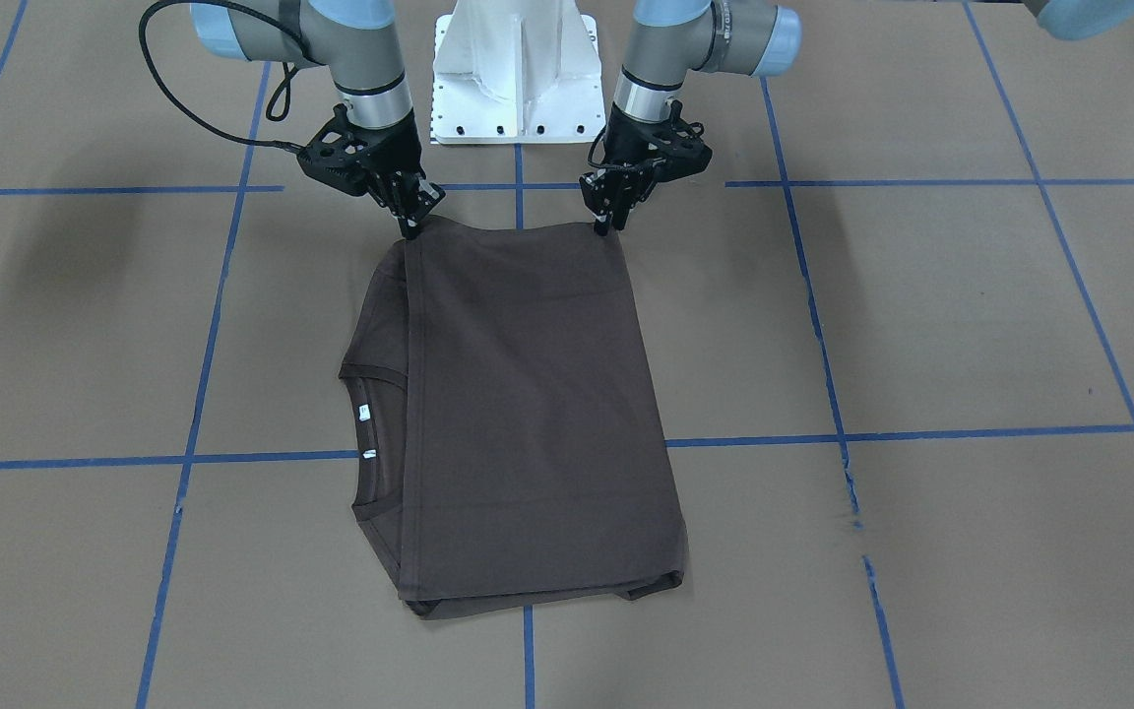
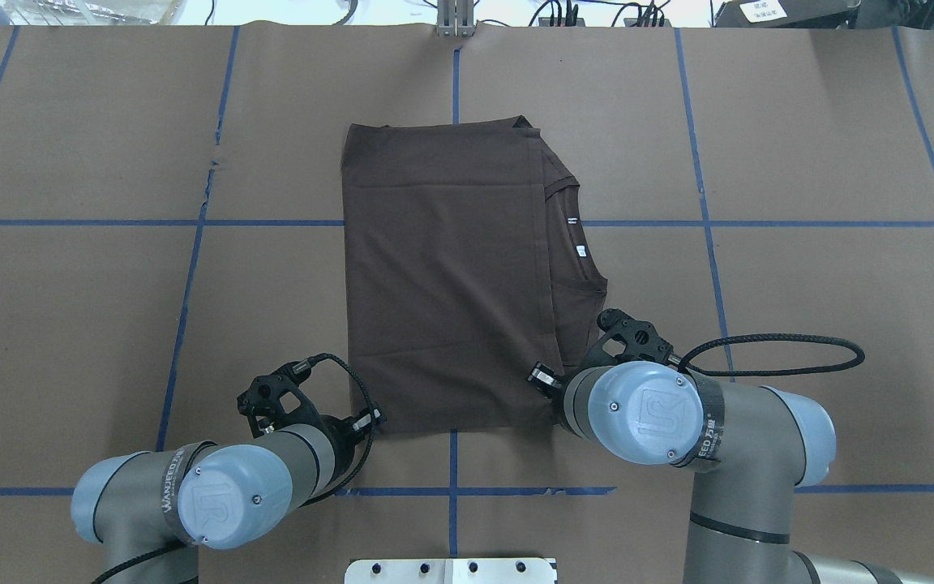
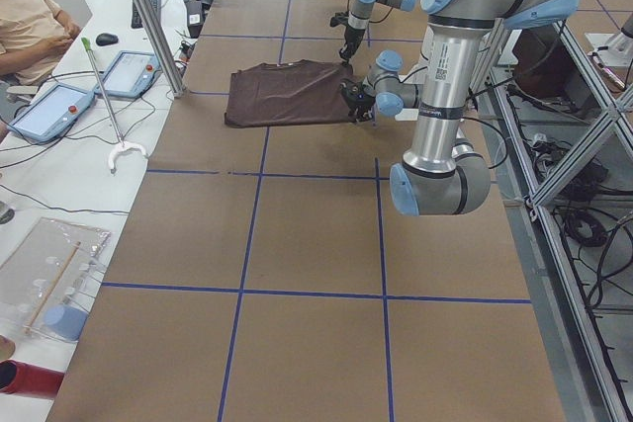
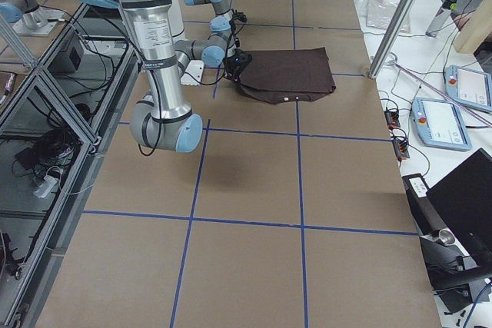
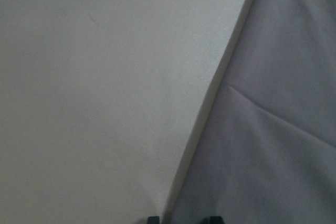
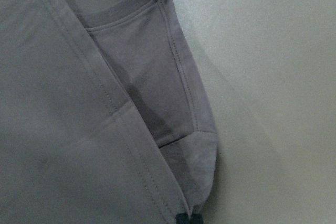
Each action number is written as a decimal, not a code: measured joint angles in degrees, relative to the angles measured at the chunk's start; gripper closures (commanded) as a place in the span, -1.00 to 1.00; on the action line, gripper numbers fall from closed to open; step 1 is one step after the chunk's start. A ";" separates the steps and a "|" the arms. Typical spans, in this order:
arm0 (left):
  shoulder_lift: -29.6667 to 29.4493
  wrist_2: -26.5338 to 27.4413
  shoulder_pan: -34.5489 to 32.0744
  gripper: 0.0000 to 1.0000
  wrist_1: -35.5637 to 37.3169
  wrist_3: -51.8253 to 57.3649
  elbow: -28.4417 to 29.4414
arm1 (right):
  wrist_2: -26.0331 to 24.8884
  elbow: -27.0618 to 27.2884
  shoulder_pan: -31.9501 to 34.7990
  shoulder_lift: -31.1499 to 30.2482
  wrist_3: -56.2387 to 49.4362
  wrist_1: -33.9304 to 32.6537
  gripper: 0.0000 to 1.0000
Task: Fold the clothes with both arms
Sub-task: 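Grasp the near corner with the left gripper while the right gripper holds, then lift the near edge with both grippers and fold it away from the robot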
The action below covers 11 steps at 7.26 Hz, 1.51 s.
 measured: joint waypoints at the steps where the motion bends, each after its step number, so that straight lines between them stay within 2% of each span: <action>1: -0.13 -0.02 -0.01 1.00 0.00 0.00 0.00 | 0.00 -0.01 0.01 0.00 -0.02 0.00 1.00; 4: -0.26 -0.18 -0.14 1.00 0.10 0.09 -0.69 | 0.00 0.08 0.07 0.00 0.00 0.00 1.00; 6: 1.38 -0.35 -0.46 1.00 0.68 0.14 -5.64 | 0.06 1.15 -0.01 -0.41 -0.01 0.00 1.00; 8: 2.53 -0.53 -0.17 1.00 2.18 -0.71 -12.18 | 0.03 7.94 -0.98 -3.48 0.05 -0.77 1.00; 9: 2.14 -1.49 -0.25 1.00 5.56 -1.02 -16.71 | 0.03 12.71 -0.72 -5.10 0.03 -2.39 1.00; 10: 1.28 -2.80 -1.72 1.00 8.50 -0.25 -19.17 | 0.10 14.67 0.68 -4.96 -0.71 -3.51 1.00; 11: -0.23 -3.73 -5.40 1.00 10.10 2.66 -19.13 | 0.39 13.93 3.44 -3.16 -3.32 -4.09 1.00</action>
